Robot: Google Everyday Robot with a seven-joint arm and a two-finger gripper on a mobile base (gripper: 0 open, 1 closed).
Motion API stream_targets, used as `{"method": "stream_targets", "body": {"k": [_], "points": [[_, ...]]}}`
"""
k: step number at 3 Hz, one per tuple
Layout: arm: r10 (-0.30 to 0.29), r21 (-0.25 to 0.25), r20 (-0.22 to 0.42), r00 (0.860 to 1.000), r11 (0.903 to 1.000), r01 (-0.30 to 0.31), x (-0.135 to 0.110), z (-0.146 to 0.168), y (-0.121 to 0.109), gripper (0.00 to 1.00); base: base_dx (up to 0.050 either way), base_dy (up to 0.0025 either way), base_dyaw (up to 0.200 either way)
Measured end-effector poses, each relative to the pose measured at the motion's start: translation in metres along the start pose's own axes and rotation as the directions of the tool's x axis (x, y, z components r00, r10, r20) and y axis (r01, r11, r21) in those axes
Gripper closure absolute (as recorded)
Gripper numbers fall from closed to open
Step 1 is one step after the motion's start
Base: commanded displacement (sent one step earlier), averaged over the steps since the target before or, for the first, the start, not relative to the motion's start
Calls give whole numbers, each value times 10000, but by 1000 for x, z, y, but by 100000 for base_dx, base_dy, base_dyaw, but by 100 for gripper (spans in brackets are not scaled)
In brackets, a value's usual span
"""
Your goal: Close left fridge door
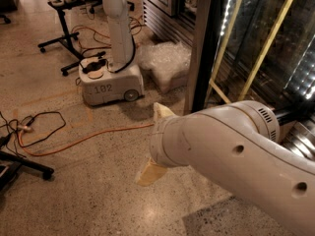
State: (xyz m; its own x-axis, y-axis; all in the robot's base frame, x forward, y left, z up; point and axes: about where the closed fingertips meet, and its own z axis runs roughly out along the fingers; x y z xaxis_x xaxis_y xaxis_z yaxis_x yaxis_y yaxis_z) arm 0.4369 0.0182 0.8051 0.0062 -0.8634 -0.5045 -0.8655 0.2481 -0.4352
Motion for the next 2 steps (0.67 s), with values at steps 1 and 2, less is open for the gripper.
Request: {"method": "stream_targets", "body": {"k": [1, 2], "points": [[6, 902, -596, 9982, 9959, 47, 18, -11, 0, 0, 0, 0, 0], [531, 2091, -1458, 9879, 9776, -216, 48, -34, -4, 0, 0, 0, 0]]}}
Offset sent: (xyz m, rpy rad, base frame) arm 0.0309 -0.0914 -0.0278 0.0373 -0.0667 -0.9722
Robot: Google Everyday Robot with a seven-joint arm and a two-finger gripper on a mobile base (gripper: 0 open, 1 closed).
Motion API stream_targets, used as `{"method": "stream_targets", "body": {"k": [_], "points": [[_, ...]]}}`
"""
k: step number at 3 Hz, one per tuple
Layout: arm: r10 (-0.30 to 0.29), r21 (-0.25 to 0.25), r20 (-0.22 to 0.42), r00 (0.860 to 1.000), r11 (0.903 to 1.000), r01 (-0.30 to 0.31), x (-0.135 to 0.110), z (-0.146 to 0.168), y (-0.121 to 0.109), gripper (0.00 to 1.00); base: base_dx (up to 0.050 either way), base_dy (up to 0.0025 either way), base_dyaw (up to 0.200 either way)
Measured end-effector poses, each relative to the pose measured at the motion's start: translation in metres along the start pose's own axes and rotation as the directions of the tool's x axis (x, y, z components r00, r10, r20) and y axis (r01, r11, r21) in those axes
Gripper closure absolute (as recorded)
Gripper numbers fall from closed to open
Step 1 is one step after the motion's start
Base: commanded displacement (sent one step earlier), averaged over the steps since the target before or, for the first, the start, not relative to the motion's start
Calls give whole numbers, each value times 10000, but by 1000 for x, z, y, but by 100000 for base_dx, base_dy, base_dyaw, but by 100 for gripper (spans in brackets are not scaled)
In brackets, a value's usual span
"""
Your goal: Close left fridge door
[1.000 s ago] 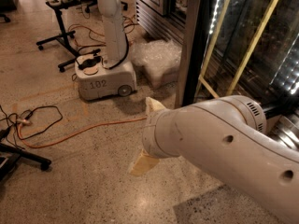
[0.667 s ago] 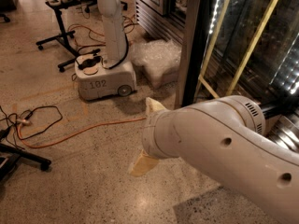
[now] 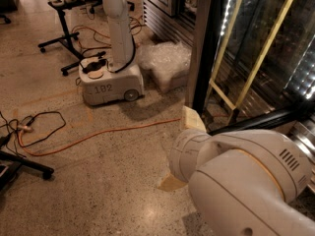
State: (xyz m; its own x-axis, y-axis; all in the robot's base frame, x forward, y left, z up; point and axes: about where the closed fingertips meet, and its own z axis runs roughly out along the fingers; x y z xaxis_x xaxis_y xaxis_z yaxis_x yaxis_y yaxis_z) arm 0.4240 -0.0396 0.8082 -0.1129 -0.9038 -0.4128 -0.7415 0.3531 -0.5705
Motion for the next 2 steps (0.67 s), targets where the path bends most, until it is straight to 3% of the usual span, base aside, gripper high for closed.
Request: {"method": "stream_targets", "body": {"k": [1, 2], "points": [[411, 367, -378, 9984, 9985, -397, 18, -3, -8, 0, 0, 0, 0], [411, 367, -378, 9984, 9985, -397, 18, -3, -8, 0, 0, 0, 0]]}}
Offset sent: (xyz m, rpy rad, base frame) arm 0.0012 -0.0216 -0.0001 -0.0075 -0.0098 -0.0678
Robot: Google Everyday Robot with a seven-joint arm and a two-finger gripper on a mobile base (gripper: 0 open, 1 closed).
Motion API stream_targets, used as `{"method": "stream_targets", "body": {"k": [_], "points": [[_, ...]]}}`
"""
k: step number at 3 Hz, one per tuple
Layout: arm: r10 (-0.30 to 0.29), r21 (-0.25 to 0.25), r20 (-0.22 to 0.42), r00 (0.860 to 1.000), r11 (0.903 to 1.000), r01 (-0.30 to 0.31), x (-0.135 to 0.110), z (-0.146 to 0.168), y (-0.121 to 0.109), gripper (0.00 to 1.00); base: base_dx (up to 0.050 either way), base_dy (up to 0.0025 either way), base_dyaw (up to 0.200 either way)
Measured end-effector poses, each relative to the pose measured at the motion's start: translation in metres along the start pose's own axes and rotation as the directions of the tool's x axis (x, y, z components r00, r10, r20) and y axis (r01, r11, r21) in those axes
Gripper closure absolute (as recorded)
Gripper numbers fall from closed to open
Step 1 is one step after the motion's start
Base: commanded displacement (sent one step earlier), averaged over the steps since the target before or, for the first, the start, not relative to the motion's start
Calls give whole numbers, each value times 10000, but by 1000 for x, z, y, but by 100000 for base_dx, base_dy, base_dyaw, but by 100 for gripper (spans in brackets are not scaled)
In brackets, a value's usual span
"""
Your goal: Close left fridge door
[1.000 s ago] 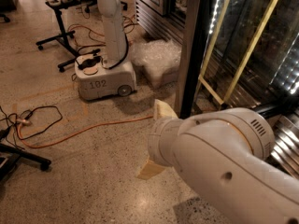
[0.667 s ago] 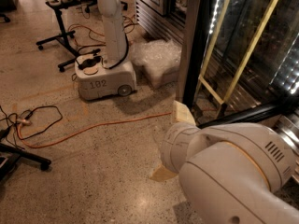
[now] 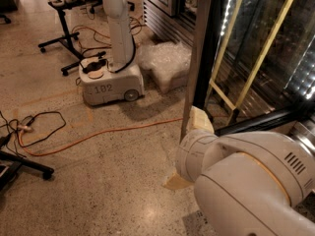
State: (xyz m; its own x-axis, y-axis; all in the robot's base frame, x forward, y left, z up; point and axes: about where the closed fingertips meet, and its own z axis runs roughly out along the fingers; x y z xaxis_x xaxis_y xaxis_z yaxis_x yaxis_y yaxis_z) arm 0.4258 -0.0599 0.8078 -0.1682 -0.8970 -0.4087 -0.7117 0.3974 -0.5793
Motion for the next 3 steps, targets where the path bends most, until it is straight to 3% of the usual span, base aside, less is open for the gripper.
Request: {"method": "stream_targets", "body": {"k": [2, 3], "points": [[715, 322, -232, 9972, 9970, -707, 4, -1, -7, 0, 0, 0, 0], [720, 321, -231, 9971, 9969, -712, 4, -1, -7, 0, 0, 0, 0]]}}
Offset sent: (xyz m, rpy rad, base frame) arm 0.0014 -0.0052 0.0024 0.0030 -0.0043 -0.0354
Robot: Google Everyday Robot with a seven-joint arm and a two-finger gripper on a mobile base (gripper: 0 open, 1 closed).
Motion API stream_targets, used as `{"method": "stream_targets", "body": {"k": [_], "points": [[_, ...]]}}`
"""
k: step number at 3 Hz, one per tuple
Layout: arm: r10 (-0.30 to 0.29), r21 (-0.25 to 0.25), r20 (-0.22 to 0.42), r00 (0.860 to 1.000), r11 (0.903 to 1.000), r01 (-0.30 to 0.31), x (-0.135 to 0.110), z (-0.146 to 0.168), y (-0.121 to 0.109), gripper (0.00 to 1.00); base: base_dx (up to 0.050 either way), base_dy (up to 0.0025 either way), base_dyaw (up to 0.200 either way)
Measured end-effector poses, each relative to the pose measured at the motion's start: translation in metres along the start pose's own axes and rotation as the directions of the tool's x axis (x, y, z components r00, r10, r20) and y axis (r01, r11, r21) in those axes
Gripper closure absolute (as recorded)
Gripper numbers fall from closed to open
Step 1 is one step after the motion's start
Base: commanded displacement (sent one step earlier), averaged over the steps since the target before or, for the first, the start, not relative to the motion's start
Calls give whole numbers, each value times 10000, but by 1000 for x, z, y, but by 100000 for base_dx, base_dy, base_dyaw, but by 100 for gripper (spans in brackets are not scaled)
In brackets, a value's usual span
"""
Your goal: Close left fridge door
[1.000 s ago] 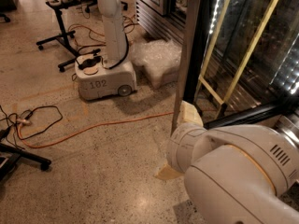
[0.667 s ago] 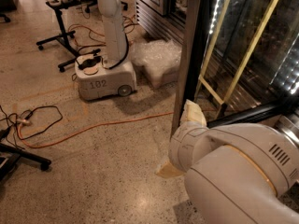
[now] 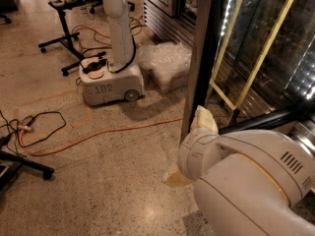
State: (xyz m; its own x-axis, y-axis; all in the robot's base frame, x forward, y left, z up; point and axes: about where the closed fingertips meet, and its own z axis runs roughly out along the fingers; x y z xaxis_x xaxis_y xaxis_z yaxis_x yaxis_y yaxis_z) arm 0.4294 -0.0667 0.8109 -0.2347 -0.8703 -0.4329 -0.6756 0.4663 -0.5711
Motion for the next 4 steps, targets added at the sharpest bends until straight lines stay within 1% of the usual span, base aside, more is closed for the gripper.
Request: {"method": "stream_targets", "body": {"k": [1, 2, 3, 4], "points": [[1440, -111, 297, 9891, 9896, -1437, -2, 5, -1, 0, 0, 0, 0], [3368, -329, 230, 9413, 9413, -3360, 6, 16, -2, 0, 0, 0, 0], [3993, -344, 211, 9166, 9165, -3985, 5, 17, -1, 0, 0, 0, 0], [4100, -240, 371, 9113, 9121, -4093, 3, 16, -1, 0, 0, 0, 0]]}}
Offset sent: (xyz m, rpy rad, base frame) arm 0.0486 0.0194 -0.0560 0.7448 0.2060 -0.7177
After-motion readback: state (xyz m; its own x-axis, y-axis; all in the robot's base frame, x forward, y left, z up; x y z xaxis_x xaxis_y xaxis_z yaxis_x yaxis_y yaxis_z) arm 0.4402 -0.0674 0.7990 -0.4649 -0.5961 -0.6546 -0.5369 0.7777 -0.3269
